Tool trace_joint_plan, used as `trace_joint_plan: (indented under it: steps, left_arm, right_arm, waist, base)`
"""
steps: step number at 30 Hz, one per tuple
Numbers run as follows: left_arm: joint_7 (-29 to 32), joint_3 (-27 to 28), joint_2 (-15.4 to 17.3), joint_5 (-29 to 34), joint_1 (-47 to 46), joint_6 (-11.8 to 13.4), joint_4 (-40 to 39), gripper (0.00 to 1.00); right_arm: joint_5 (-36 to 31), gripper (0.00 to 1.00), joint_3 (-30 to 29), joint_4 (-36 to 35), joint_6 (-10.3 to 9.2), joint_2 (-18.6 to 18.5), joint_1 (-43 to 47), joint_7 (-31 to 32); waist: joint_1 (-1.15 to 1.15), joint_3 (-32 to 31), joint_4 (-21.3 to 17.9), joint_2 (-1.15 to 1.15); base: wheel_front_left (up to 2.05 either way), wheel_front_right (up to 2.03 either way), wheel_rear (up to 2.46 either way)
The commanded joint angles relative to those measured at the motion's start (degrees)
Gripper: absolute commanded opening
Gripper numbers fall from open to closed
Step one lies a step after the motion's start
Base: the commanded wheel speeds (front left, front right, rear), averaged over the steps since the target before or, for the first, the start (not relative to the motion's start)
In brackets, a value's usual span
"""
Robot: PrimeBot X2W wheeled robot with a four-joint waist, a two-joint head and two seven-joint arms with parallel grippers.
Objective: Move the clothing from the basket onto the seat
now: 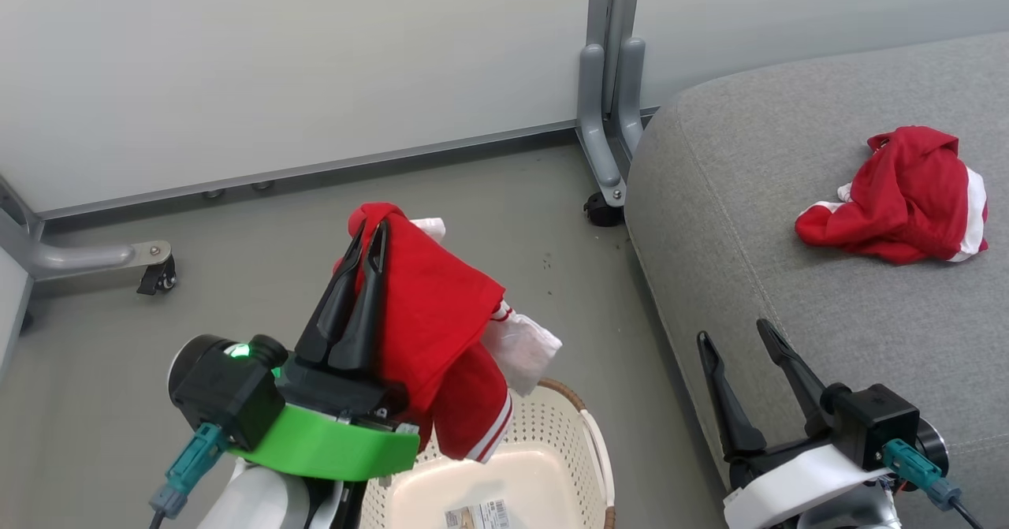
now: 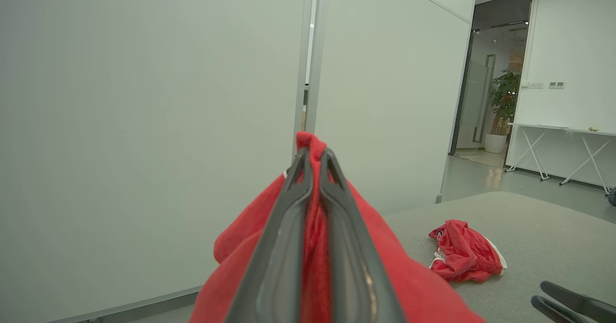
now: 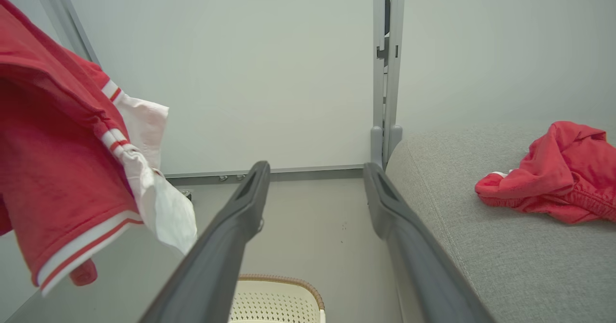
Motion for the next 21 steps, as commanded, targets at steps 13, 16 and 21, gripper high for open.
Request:
trace_joint_plan:
  steps: [13, 16, 21]
  left_arm:
    - [-0.2, 0.3, 0.1, -0.1, -1.0, -0.5, -0.3, 0.0]
    - [-0.2, 0.1, -0.1, 0.2, -1.4, -0.5, -0.6, 0.0]
    - [-0.3, -0.8, -0.6, 0.8, -2.2, -0.9, -0.6, 0.0]
  right_arm:
    - [0.5, 1.0, 5.9, 0.0, -0.03, -0.6, -0.8, 1.3]
    - [2.0, 1.0, 11.4, 0.7, -0.02, -1.9, -2.5, 2.0]
    - [5.7, 1.0, 21.7, 2.2, -0.02, -3.8, -7.7, 2.0]
  waist:
    - [0.0, 0.4, 0.7, 0.0]
    - [0.0, 0.7, 1.2, 0.0]
    - [0.0, 1.5, 2.7, 0.0]
  base:
    - [0.0, 0.0, 0.0]
    - [0.0, 0.0, 0.0]
    - [0.0, 0.0, 0.0]
